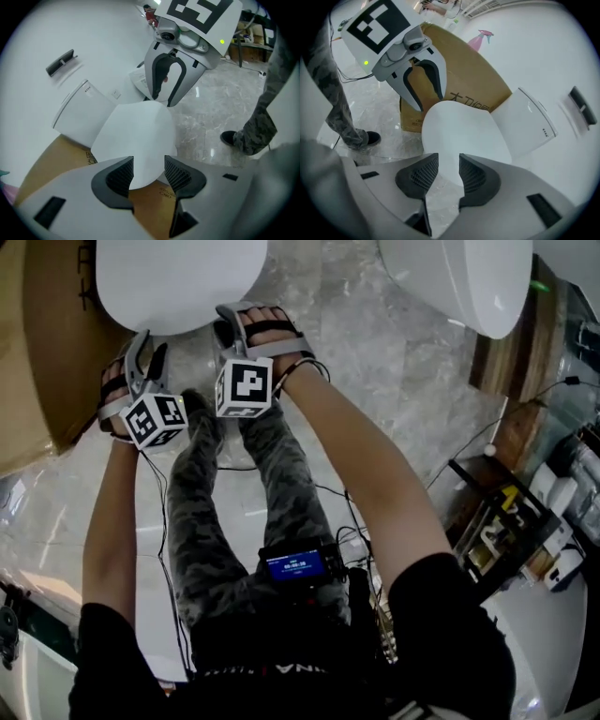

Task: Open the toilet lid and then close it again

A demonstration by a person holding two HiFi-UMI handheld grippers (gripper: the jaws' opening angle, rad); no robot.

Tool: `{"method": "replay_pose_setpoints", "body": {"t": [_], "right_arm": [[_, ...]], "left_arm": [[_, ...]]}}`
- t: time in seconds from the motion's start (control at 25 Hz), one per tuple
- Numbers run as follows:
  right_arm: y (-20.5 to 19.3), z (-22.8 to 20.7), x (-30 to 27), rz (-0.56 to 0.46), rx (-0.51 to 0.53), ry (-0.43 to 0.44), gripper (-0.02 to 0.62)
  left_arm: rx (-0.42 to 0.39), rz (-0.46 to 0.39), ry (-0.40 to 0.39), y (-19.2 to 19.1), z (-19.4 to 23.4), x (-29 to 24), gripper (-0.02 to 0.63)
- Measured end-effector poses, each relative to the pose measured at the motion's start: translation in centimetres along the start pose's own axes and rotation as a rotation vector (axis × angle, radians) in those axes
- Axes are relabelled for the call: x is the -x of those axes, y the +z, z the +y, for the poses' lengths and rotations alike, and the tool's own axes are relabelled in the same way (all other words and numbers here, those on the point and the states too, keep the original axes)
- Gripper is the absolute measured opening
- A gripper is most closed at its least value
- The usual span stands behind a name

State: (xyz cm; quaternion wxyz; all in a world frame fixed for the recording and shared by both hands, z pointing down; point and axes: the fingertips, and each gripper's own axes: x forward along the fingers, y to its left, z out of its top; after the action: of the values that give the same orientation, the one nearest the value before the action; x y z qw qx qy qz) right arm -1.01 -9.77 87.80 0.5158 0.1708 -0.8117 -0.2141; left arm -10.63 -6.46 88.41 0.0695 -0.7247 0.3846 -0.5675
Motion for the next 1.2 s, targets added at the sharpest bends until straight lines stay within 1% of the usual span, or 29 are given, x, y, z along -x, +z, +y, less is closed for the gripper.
{"method": "replay_pose_setpoints", "body": {"t": [0.12, 0.2, 0.28, 0.36, 0.4, 0.44, 0.52, 0.56, 0.64, 0.76, 0.92, 1.04, 1.12, 1.2], "right_arm": [[0.0, -2.6, 2.6, 0.021, -0.072, -0.031, 0.118], [0.2, -5.8, 4.2, 0.038, -0.141, -0.079, 0.095], [0.7, -8.6, 7.0, 0.064, -0.265, -0.109, 0.067], [1.7, -10.7, 10.6, 0.086, -0.400, -0.119, 0.057], [2.2, -11.7, 12.5, 0.091, -0.462, -0.124, 0.049], [2.7, -12.7, 14.4, 0.091, -0.522, -0.133, 0.047], [3.8, -15.2, 17.6, 0.065, -0.623, -0.163, 0.040], [4.5, -16.7, 19.1, 0.041, -0.655, -0.180, 0.038], [6.1, -18.6, 22.3, -0.013, -0.685, -0.191, 0.032], [8.8, -19.5, 27.3, -0.110, -0.718, -0.145, 0.029], [11.6, -21.7, 31.8, -0.271, -0.812, -0.100, 0.021], [12.7, -23.3, 33.5, -0.343, -0.881, -0.086, 0.017], [12.8, -23.8, 33.9, -0.357, -0.899, -0.086, 0.015], [12.7, -23.6, 34.2, -0.362, -0.898, -0.084, 0.015]], "left_arm": [[0.061, -0.017, 0.008, 2.5, 1.9, 2.2, 0.209], [0.092, -0.047, 0.020, 4.6, 4.2, 3.4, 0.207], [0.124, -0.066, -0.006, 6.2, 6.0, 5.9, 0.199], [0.161, -0.067, -0.039, 7.3, 7.4, 9.4, 0.186], [0.182, -0.068, -0.042, 7.8, 8.3, 11.2, 0.172], [0.206, -0.073, -0.035, 8.4, 9.4, 12.9, 0.139], [0.243, -0.101, -0.002, 9.7, 12.1, 15.8, 0.109], [0.253, -0.123, 0.017, 10.4, 13.7, 17.1, 0.095], [0.279, -0.173, 0.041, 11.9, 16.2, 19.9, 0.069], [0.369, -0.270, 0.037, 13.6, 18.3, 25.0, 0.043], [0.528, -0.461, -0.020, 16.7, 21.0, 30.1, 0.013], [0.629, -0.578, -0.077, 18.3, 22.3, 32.9, 0.011], [0.655, -0.604, -0.089, 18.6, 22.5, 33.7, 0.010], [0.654, -0.607, -0.101, 18.8, 21.9, 33.9, 0.011]]}}
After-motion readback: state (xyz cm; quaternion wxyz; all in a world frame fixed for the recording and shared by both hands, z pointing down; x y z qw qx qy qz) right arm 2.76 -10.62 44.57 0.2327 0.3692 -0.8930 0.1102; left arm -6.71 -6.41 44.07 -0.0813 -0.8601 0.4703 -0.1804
